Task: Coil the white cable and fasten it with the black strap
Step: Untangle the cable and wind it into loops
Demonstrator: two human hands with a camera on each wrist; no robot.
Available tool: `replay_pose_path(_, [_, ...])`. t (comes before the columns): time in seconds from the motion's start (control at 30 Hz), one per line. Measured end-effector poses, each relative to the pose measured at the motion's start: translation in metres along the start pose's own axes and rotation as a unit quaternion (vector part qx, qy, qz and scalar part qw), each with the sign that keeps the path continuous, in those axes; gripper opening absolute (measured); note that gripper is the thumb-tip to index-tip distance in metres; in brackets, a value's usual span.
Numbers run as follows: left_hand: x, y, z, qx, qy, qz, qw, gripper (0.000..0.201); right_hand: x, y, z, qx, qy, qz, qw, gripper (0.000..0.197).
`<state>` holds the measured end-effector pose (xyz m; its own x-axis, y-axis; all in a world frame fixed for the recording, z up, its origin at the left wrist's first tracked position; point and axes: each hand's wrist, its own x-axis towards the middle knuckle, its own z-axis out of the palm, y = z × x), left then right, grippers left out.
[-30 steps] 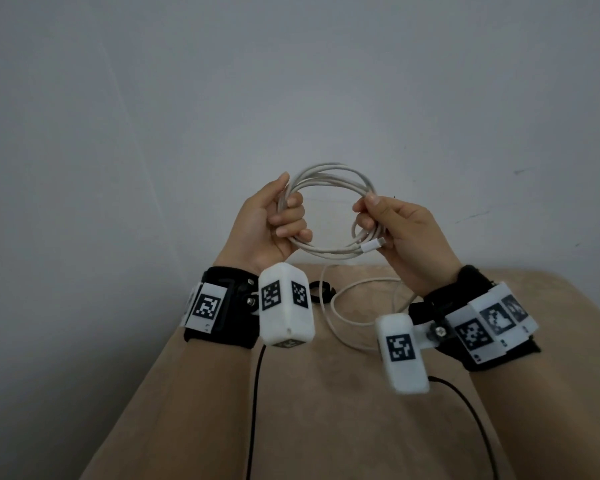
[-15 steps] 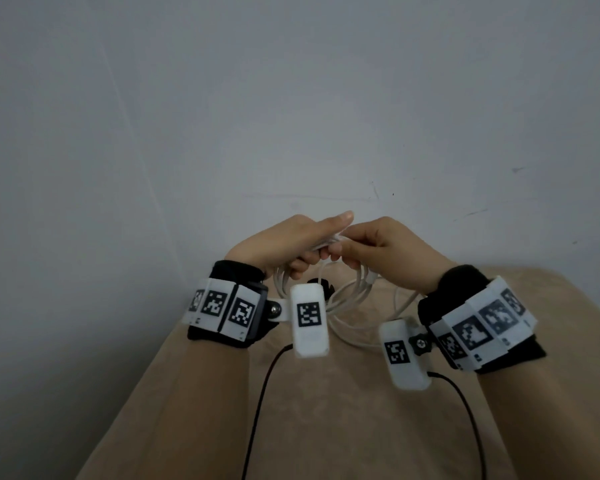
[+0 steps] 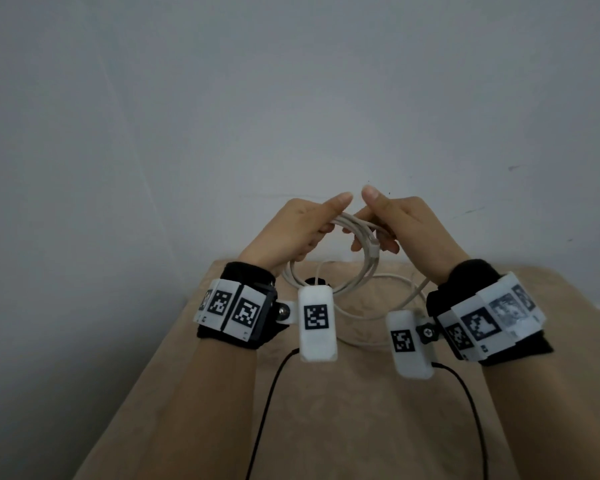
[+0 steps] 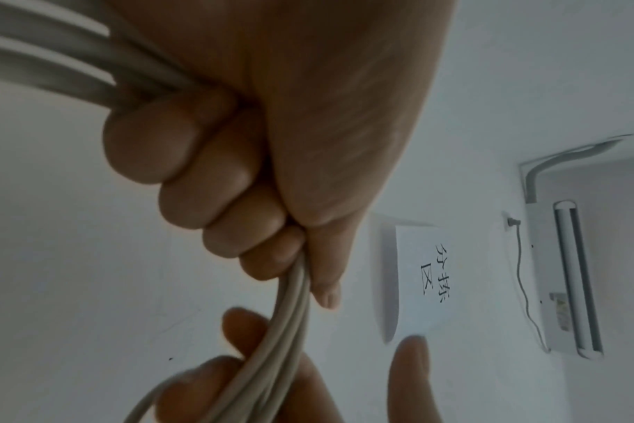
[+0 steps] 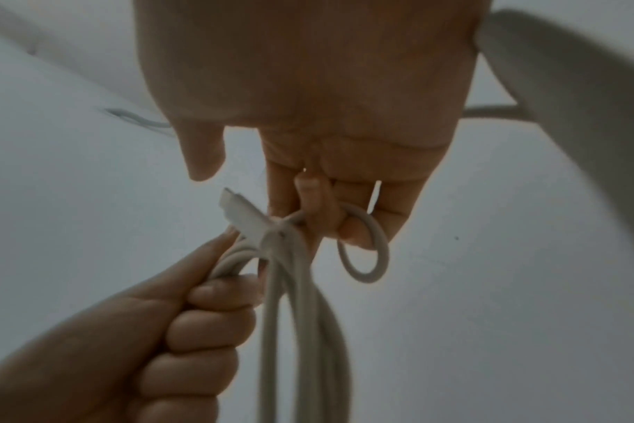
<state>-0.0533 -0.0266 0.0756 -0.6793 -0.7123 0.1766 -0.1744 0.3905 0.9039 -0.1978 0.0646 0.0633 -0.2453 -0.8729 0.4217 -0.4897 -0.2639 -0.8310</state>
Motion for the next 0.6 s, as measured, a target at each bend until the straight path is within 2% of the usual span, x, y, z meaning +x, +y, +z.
replay_pose_path(0.17, [-0.002,0.000,-0.013,-0.040,0.054,-0.009,0.998,0.051,0.000,0.005,-0.011,-0.045,0.038,0.009,0.998,0.050])
replay_pose_path(0.33, [-0.001,-0.005,-0.039,-0.182,0.126,-0.037,0.975,0.053,0.000,0.019,-0.016,-0.114,0.006,0.030,0.993,0.035])
replay_pose_path(0.43, [-0.003,-0.011,-0.053,-0.266,0.157,-0.062,0.949,0.050,0.003,0.025,-0.017,-0.051,0.060,0.027,0.997,0.030])
replay_pose_path(0.5, [-0.004,-0.014,-0.056,-0.271,0.170,-0.069,0.945,0.050,0.004,0.028,-0.017,0.008,0.102,0.042,0.994,0.028])
replay_pose_path(0.6, [-0.002,-0.013,-0.049,-0.237,0.161,-0.066,0.956,0.049,0.005,0.030,-0.011,0.009,0.048,0.049,0.998,0.011])
